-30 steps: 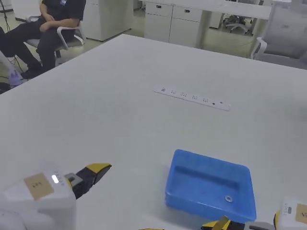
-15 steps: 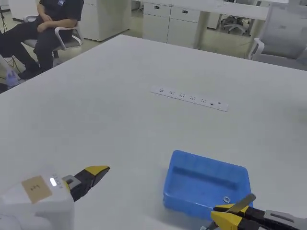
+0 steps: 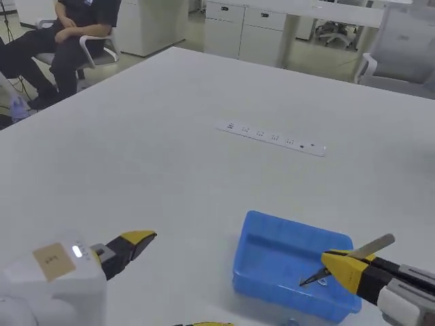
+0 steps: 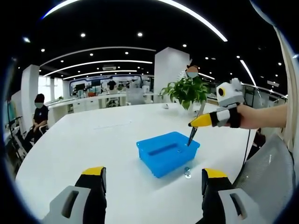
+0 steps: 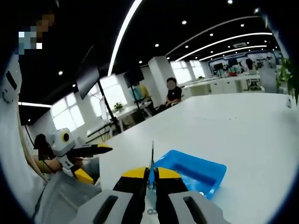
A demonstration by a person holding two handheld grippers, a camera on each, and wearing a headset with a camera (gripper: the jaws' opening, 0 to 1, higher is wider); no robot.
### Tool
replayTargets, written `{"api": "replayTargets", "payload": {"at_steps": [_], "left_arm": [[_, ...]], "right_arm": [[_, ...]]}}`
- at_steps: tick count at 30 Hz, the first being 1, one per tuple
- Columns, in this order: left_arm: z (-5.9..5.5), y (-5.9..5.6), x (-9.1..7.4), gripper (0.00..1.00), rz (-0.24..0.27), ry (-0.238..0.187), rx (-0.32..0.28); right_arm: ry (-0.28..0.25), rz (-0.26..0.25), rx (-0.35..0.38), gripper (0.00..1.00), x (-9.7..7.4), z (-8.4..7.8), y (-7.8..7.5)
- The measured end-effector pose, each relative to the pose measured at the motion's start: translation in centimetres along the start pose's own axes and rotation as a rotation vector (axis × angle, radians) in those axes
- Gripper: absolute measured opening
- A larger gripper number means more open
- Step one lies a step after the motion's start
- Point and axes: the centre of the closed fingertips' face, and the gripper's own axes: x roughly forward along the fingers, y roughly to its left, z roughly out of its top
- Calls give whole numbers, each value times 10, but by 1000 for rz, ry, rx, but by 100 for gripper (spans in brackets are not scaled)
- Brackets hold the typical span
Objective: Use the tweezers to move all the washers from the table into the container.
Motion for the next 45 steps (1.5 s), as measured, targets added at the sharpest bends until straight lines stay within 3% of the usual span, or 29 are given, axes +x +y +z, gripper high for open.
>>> {"api": "replayTargets", "payload": {"at_steps": [4,11,15,18,34,45], "left_arm": [[1,1,0,85,2,-4,-4],[1,1,0,85,3,-5,-6],[1,2,-1,85,4,-8,-4],[1,1,-1,85,3,-4,-6],[-1,1,-1,85,1,3,-3],[-1,1,-1,85,1,7,0]], "right_arm": [[-11,-35,47,3,2,4,-14],[5,-83,59,3,7,5,-34],[55,-101,40,3,13,-2,-43],[118,-121,-28,3,16,-11,-50],[241,-130,-97,3,36,-38,-70],[264,-136,-118,3,38,-41,-74]]}}
